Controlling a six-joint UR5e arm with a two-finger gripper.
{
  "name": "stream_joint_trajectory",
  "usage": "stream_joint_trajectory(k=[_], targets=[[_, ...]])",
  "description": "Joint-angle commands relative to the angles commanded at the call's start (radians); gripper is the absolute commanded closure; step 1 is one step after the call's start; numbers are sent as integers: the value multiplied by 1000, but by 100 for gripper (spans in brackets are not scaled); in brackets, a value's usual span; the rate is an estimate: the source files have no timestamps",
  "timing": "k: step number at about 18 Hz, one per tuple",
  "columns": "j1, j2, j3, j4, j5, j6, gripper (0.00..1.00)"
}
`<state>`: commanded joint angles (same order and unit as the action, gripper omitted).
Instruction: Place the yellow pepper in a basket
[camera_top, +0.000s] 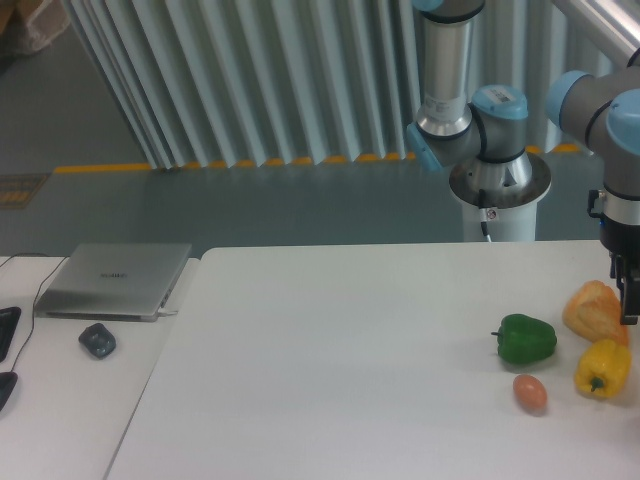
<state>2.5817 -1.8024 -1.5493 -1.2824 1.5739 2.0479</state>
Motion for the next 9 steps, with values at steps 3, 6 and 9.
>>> stream_joint_trajectory(k=[3,6,9], targets=[[0,2,3,-3,0,2,0],[-3,2,2,3,2,2,0],[5,2,-2,8,2,0,0]])
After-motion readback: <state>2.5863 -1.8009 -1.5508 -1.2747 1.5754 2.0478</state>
